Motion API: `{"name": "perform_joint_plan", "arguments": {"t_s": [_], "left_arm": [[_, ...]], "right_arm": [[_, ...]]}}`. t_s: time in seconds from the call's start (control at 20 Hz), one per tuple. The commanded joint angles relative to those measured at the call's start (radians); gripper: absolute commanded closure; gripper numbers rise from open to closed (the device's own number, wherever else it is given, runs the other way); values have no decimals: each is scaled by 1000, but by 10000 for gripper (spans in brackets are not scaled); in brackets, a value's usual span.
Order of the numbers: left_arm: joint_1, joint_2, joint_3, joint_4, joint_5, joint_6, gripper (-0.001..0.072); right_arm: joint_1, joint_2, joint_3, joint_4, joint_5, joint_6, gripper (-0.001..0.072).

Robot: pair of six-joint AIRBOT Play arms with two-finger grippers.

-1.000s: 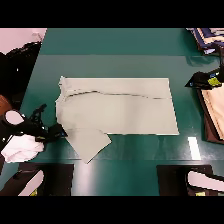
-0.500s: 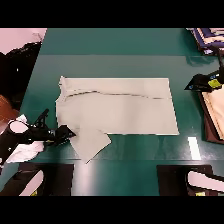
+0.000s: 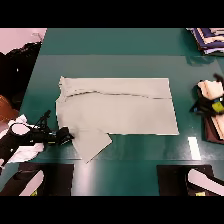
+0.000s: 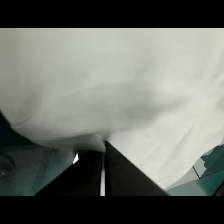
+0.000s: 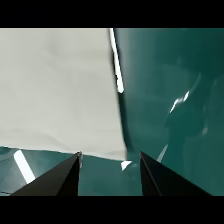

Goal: Fold the shirts.

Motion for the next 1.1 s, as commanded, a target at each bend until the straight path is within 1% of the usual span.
{"name": "perform_joint_plan", "arguments": {"t_s": [0.0,0.05,0.15,0.3,0.45,0.5,0.55,0.65,0.7,0.75,0.8,0.85,0.95,1.05], "left_arm": [[0,1,0,-22,-30,31,683],[0,1,0,-22,-25,31,683],[0,1,11,-21,-16,31,683],[0,1,63,-10,-15,30,683],[0,1,111,24,-18,29,683],[0,1,119,24,-18,29,684],[0,1,121,24,-20,29,683],[0,1,121,26,-31,29,683],[0,1,121,32,-39,29,684],[0,1,123,43,-53,29,684],[0,1,131,67,-73,29,684],[0,2,147,101,-103,28,684],[0,2,187,169,-171,7,685],[0,2,214,197,-244,7,685]], "right_arm": [[-148,35,-243,23,-53,-19,275],[-177,35,-304,68,-76,-61,276],[-195,35,-386,138,-129,-90,281],[-155,35,-443,161,-196,-96,283],[-86,25,-446,159,-224,-95,285],[-68,12,-441,159,-224,-95,316],[-54,-3,-435,160,-224,-94,393],[-16,-31,-421,159,-222,-94,407],[-4,-37,-415,158,-225,-95,499],[8,-35,-408,157,-227,-95,648],[9,-23,-397,152,-226,-96,681],[9,-3,-385,148,-219,-96,692],[-8,61,-349,111,-180,-96,693],[-26,141,-317,32,-100,-96,693]]}}
